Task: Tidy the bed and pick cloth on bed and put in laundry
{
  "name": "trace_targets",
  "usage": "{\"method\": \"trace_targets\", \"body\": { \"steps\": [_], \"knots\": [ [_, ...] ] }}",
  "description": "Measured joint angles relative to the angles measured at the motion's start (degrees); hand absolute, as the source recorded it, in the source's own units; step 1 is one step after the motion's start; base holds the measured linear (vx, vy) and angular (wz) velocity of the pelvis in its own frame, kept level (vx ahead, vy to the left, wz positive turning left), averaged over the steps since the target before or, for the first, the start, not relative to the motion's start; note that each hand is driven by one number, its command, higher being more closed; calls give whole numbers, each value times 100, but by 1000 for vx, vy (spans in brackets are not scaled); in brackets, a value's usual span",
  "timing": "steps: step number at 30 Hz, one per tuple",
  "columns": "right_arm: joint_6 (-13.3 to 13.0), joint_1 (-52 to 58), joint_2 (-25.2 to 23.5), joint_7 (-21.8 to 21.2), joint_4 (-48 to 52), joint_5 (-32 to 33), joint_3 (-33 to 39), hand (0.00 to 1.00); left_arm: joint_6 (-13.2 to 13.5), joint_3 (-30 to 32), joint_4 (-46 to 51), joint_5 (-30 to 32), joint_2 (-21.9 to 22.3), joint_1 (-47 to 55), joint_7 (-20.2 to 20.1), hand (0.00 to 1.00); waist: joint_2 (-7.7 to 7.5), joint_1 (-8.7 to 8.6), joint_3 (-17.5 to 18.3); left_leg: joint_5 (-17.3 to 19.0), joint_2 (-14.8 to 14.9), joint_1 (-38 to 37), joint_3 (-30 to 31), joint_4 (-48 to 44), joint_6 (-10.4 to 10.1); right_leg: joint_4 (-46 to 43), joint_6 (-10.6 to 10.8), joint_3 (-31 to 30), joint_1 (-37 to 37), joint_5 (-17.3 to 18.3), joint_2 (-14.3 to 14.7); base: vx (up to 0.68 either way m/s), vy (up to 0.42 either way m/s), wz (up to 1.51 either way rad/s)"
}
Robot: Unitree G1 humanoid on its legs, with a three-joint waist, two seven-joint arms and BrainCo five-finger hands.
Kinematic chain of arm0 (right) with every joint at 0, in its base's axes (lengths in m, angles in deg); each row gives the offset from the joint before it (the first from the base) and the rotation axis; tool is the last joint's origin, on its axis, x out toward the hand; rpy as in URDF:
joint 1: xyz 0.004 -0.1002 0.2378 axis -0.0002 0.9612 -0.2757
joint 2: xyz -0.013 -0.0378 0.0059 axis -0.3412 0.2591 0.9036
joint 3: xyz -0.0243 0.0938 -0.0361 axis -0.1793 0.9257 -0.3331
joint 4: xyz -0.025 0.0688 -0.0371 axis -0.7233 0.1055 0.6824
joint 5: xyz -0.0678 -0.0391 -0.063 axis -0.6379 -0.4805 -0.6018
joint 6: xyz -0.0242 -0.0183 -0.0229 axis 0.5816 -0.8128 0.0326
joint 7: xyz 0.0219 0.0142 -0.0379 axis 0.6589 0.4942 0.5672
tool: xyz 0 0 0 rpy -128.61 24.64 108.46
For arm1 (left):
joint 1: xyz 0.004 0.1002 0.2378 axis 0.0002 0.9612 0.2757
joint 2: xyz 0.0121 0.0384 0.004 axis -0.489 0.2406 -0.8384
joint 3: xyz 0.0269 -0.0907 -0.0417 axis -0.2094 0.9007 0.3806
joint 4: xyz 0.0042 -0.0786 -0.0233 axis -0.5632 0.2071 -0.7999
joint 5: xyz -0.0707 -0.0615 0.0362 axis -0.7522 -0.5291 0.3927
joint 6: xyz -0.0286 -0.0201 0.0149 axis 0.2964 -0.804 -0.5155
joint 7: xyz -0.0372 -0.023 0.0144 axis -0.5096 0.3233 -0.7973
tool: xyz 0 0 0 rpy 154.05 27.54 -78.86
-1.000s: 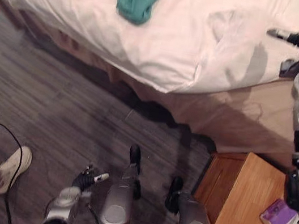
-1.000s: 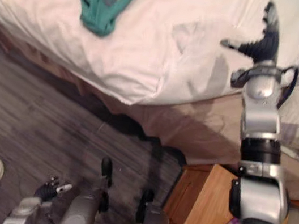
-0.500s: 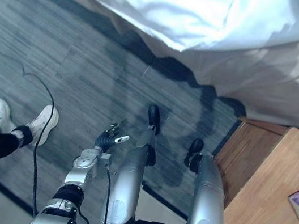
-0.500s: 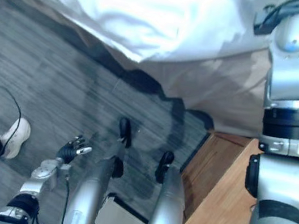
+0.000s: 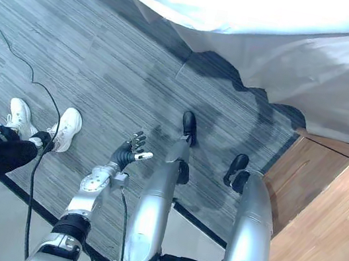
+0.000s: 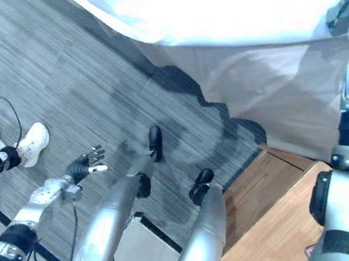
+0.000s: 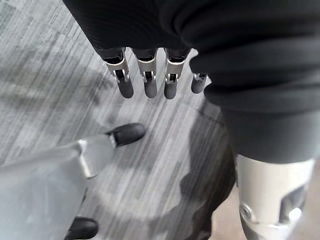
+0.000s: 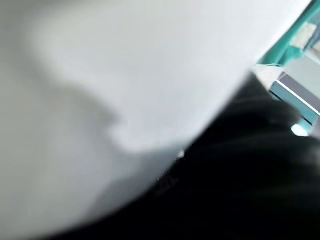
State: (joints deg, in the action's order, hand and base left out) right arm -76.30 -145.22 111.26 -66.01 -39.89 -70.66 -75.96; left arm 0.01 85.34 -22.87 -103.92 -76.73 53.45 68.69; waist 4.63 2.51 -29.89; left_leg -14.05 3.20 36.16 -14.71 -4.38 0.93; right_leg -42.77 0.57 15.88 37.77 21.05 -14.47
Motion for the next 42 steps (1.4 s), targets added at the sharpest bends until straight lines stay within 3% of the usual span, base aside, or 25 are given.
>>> {"method": "trace_targets", "body": {
  "steps": [5,9,10,15,18,19,22,24,28,33,34,38,40,42],
  "knots": [
    [-350,1396,-444,160,176,803,48,100,-136,253,-187,387,58,193,14,0,-326,-21,401,207,171,-547,-117,33,-48,700,81,2,-765,-229,257,101,-41,-23],
    [-504,3056,-1326,630,991,1454,897,100,-203,390,-385,467,396,209,261,0,-578,-179,582,413,255,-1257,-337,109,-102,1311,188,-87,-1618,-413,412,125,-10,-24],
    [-604,3702,-1669,747,1233,1513,1216,0,-264,393,-512,479,501,206,355,0,-613,-255,713,420,251,-1537,-387,265,-111,1545,223,-111,-1906,-483,466,125,10,-23],
    [-905,5570,-2856,1156,1282,1765,1934,0,-410,378,-1295,701,752,325,566,0,-629,-424,1379,476,187,-2455,-531,727,-195,2349,341,-294,-2849,-712,607,167,5,-25],
    [-988,6479,-3502,1428,1165,2151,2025,0,-726,161,-1294,1126,973,699,685,0,-604,-500,1840,513,105,-2981,-601,997,-247,2670,403,-351,-3362,-748,611,139,10,-12],
    [-1167,6844,-3870,1598,937,2248,2191,0,-940,10,-1318,1335,1090,897,743,0,-615,-503,2001,583,77,-3246,-662,1000,-338,2834,434,-411,-3658,-769,602,150,-4,-20],
    [-1355,7355,-4305,1951,167,2388,2290,0,-1142,-56,-1577,1370,1222,1226,900,0,-610,-560,2204,678,89,-3626,-693,1035,-383,3112,446,-432,-4085,-780,632,66,-16,-12],
    [-1355,7535,-4468,2120,-465,2627,2408,0,-1132,-45,-1709,1478,1203,1272,934,0,-579,-598,2264,698,116,-3738,-696,1039,-362,3196,440,-429,-4241,-777,672,-2,-13,-3],
    [-1476,8053,-4666,2325,-2102,3114,3308,0,-996,64,-2165,1559,1190,1359,1057,0,-390,-610,2352,767,168,-4043,-866,1045,-356,3356,402,-618,-4507,-839,748,-9,-5,-22],
    [-1494,8563,-4704,2966,-2409,3268,4204,0,-1017,372,-2491,1505,1197,1292,1040,0,-362,-640,2363,871,264,-4319,-1065,1049,-395,3492,386,-791,-4717,-889,829,-36,-4,-24],
    [-1526,8588,-4692,3073,-2304,3286,4283,100,-1028,434,-2490,1448,1198,1295,1024,0,-384,-636,2350,871,275,-4312,-1118,1049,-398,3500,414,-799,-4706,-875,836,-49,-9,-7],
    [-1753,8605,-4498,3117,-1103,2888,4199,100,-1147,512,-2478,1377,1151,1296,896,0,-417,-609,2347,918,237,-4296,-1144,1049,-333,3586,424,-888,-4706,-875,812,-9,24,-7],
    [-1803,8568,-4215,2810,23,2620,3967,100,-1240,471,-2423,1317,1105,1316,839,0,-435,-611,2354,959,169,-4191,-1138,1048,-274,3588,455,-909,-4634,-866,780,18,52,1],
    [-1807,8225,-3748,2195,1171,2575,3781,100,-1300,399,-2283,1272,1042,1357,803,0,-468,-617,2352,991,98,-4047,-1137,1047,-228,3592,488,-1021,-4455,-845,740,110,71,1]
  ]
}}
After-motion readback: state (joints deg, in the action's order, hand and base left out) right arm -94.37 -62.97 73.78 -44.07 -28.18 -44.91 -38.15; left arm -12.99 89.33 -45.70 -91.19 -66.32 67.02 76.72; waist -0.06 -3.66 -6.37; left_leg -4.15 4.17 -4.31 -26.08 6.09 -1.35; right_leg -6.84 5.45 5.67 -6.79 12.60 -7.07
